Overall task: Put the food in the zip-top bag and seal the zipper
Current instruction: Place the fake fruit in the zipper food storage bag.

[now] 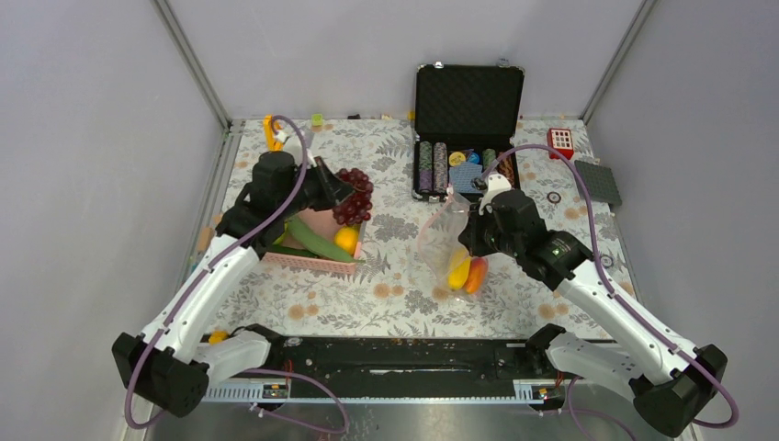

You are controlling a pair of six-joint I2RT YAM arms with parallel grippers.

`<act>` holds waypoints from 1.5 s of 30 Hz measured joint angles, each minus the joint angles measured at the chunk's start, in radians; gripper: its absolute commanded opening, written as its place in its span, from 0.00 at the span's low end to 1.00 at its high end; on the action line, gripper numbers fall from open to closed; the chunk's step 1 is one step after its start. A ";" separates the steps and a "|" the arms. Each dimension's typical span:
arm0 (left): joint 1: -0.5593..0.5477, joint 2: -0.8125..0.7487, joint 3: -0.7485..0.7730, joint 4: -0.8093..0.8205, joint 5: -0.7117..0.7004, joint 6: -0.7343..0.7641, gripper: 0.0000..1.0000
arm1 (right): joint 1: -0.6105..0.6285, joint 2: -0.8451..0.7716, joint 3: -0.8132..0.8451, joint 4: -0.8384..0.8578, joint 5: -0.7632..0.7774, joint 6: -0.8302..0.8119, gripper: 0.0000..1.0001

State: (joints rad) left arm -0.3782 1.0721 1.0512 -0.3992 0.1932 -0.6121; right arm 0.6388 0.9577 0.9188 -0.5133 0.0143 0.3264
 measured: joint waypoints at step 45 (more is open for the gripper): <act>-0.455 0.364 0.035 0.334 0.279 0.037 0.00 | 0.000 -0.141 -0.057 0.141 -0.080 0.269 0.00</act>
State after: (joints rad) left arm -0.8333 1.4361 1.0866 -0.0654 0.4721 -0.5755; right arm 0.6384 0.8165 0.8616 -0.3725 -0.0654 0.5957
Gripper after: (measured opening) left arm 0.040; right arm 0.036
